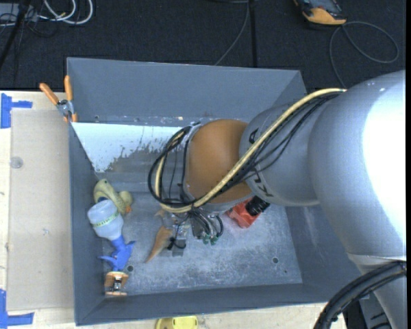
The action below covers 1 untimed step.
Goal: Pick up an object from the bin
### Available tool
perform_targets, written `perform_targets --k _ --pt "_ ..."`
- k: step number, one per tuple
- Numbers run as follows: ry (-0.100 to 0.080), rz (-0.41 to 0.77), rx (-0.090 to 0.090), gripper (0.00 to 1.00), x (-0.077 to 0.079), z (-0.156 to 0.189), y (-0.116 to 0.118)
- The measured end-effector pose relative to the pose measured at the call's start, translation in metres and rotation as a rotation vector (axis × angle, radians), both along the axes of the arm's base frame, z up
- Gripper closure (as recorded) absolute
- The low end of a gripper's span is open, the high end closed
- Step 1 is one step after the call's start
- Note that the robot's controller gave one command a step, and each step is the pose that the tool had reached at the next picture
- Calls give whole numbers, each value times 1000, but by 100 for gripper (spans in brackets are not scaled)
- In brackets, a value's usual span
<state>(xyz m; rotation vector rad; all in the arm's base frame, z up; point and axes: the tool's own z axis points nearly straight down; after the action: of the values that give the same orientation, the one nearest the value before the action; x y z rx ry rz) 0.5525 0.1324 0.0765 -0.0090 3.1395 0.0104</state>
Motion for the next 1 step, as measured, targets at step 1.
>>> perform_targets --k 1 --pt "0 -1 0 100 0 0 0"
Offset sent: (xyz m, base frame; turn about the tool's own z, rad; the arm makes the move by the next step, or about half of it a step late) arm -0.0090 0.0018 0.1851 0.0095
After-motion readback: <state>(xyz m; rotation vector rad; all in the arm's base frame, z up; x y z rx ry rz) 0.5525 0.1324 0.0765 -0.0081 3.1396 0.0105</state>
